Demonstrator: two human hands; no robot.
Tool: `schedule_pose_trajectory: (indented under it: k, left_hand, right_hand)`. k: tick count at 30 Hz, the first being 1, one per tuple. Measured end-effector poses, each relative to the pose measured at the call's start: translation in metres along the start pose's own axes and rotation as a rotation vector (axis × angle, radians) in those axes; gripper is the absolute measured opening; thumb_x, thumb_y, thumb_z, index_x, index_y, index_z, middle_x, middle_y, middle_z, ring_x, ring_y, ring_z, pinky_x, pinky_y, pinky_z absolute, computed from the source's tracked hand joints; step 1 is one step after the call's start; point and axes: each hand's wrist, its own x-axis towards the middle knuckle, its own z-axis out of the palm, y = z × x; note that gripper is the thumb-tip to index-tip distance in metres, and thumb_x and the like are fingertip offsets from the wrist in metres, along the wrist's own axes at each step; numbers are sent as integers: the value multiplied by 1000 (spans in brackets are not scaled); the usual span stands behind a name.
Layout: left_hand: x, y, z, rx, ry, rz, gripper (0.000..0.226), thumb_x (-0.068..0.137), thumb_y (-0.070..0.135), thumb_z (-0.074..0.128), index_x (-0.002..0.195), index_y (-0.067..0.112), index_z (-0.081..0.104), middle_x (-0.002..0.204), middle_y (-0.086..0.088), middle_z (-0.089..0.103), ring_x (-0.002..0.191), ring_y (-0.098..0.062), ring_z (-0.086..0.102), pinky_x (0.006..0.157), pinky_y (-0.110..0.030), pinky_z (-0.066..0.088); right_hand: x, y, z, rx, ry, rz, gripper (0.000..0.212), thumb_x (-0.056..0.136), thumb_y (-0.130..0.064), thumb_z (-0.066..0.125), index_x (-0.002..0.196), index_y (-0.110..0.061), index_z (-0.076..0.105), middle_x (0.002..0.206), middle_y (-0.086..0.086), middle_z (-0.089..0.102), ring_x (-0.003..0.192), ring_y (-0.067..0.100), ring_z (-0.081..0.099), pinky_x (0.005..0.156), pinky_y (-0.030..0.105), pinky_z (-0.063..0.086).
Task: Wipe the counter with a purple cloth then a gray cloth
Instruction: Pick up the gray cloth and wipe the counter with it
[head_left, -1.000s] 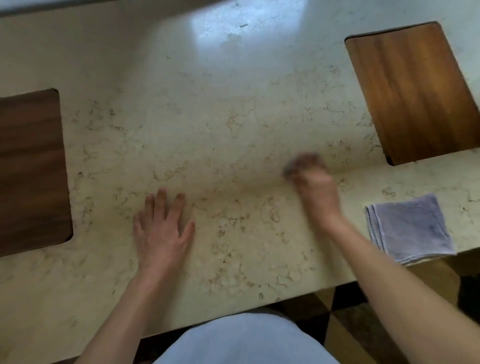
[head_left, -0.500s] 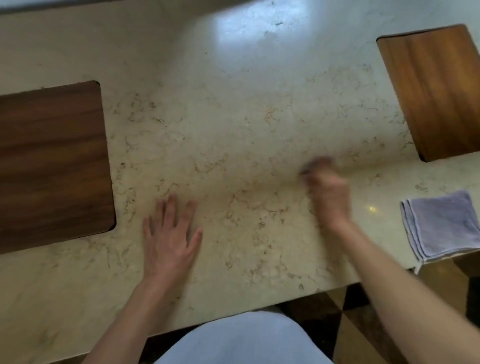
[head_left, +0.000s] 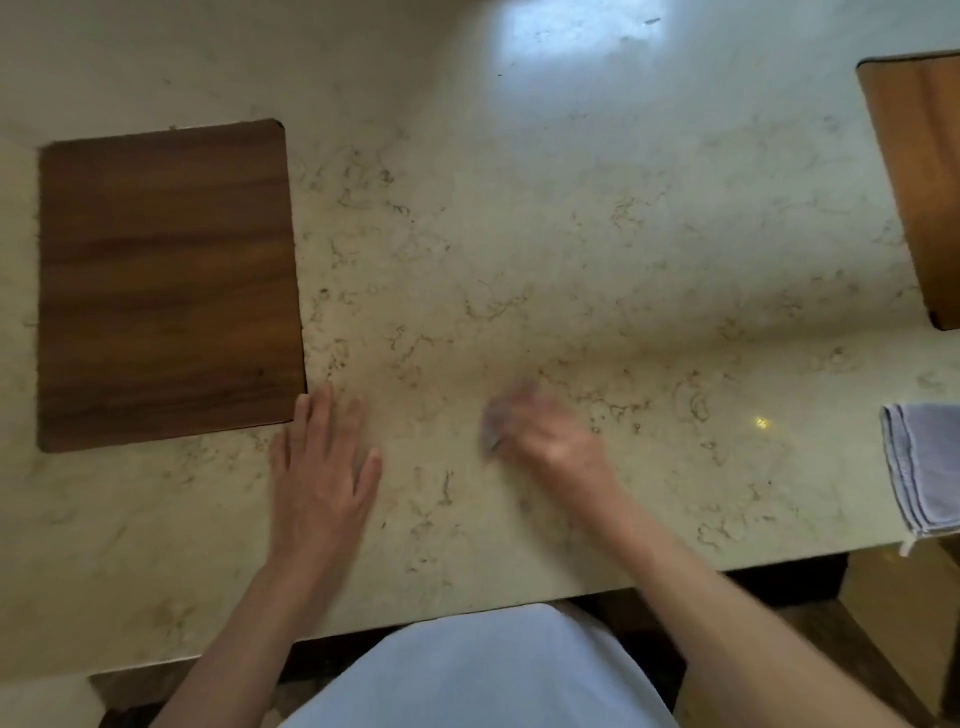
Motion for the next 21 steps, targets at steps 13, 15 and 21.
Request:
schedule_pose_trajectory:
  k: [13, 15, 21]
  left_hand:
    - [-14, -17, 0, -323, 158, -89, 55, 101, 31, 37, 151, 9, 31, 162, -10, 25, 151, -24, 18, 121, -37, 14]
    - [-23, -14, 8, -115, 78, -2, 60, 101, 36, 35, 155, 13, 24, 166, -6, 13, 153, -21, 4, 123, -40, 6]
    - [-30, -7, 13, 39, -11, 30, 62, 102, 46, 24, 158, 23, 10, 167, -4, -5, 153, -20, -10, 123, -48, 2]
  right_hand:
    - [-17, -98, 72, -88, -232, -320, 36, 109, -15, 36, 129, -10, 67, 143, 10, 59, 141, 31, 46, 120, 45, 32]
    - [-31, -46, 36, -171, -216, -299, 39, 111, -21, 32, 137, -14, 61, 147, 9, 55, 143, 31, 42, 121, 44, 30]
    - [49, 62, -19, -453, 181, 367, 48, 107, -32, 42, 148, -8, 45, 153, 21, 45, 145, 42, 35, 121, 54, 22]
